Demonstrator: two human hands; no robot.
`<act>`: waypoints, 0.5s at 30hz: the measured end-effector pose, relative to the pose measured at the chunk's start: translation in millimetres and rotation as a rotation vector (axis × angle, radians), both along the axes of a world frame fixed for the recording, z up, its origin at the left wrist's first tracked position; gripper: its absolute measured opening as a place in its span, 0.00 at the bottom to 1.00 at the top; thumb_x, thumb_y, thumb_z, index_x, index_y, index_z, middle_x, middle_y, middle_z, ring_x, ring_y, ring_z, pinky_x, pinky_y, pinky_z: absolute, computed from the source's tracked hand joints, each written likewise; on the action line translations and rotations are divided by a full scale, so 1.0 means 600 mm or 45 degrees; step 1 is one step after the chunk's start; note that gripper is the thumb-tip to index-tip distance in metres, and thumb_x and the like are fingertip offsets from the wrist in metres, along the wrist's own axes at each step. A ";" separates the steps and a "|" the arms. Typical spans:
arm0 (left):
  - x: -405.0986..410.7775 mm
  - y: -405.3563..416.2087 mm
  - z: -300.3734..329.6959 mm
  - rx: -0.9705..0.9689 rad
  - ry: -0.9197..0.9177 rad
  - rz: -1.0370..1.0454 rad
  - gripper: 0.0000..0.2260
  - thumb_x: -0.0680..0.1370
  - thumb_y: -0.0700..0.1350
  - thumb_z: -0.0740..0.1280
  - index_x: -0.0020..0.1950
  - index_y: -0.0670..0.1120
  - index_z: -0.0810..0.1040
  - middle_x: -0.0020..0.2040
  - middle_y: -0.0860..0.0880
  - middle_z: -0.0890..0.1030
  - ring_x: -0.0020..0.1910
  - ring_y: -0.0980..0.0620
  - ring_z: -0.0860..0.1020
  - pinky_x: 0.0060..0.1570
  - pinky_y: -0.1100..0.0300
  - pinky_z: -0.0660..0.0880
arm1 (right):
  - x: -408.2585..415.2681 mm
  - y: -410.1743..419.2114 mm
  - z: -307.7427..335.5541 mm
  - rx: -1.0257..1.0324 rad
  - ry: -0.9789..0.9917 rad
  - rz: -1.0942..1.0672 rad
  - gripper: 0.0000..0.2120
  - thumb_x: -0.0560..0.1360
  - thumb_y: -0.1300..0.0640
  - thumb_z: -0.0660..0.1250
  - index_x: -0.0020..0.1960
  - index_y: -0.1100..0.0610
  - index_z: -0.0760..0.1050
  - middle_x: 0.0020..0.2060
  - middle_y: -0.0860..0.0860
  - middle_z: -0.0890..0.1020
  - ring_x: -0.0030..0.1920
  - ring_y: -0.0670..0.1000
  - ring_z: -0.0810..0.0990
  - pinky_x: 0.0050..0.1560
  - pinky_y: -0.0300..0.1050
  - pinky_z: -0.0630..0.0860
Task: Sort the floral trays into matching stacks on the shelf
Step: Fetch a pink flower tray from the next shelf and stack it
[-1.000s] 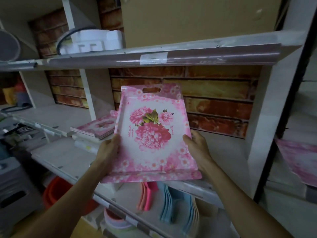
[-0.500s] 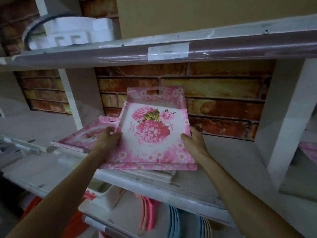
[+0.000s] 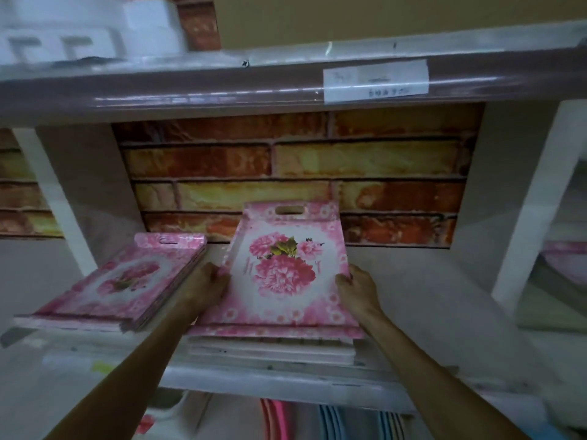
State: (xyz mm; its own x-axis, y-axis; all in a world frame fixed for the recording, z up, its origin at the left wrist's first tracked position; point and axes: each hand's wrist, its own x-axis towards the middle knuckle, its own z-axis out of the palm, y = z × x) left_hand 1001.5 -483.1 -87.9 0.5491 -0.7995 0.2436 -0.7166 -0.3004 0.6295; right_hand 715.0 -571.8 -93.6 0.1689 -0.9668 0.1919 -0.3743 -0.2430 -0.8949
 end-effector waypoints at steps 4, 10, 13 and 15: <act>0.016 -0.009 -0.032 0.063 -0.010 -0.050 0.14 0.80 0.49 0.63 0.47 0.39 0.79 0.41 0.41 0.84 0.43 0.41 0.82 0.40 0.57 0.72 | 0.012 0.006 -0.028 0.030 0.036 -0.040 0.11 0.78 0.64 0.58 0.53 0.61 0.79 0.47 0.55 0.84 0.40 0.52 0.81 0.41 0.35 0.72; 0.025 -0.013 -0.059 0.048 0.027 -0.085 0.11 0.80 0.48 0.65 0.46 0.40 0.79 0.40 0.41 0.84 0.41 0.42 0.81 0.37 0.59 0.68 | 0.024 0.005 -0.052 0.060 0.170 -0.084 0.16 0.80 0.63 0.57 0.65 0.60 0.74 0.59 0.58 0.81 0.56 0.58 0.80 0.47 0.33 0.67; 0.030 -0.020 -0.063 0.081 0.011 -0.098 0.11 0.79 0.47 0.65 0.47 0.39 0.79 0.42 0.40 0.84 0.43 0.41 0.81 0.40 0.57 0.73 | 0.025 0.002 -0.056 0.060 0.214 -0.090 0.16 0.80 0.62 0.57 0.66 0.60 0.74 0.61 0.59 0.80 0.59 0.58 0.79 0.47 0.33 0.66; 0.029 -0.022 -0.064 0.117 -0.001 -0.101 0.11 0.79 0.47 0.64 0.48 0.39 0.79 0.44 0.40 0.84 0.42 0.43 0.80 0.40 0.58 0.71 | 0.025 0.003 -0.058 0.050 0.246 -0.097 0.16 0.80 0.62 0.58 0.66 0.60 0.74 0.61 0.59 0.80 0.59 0.59 0.79 0.50 0.35 0.68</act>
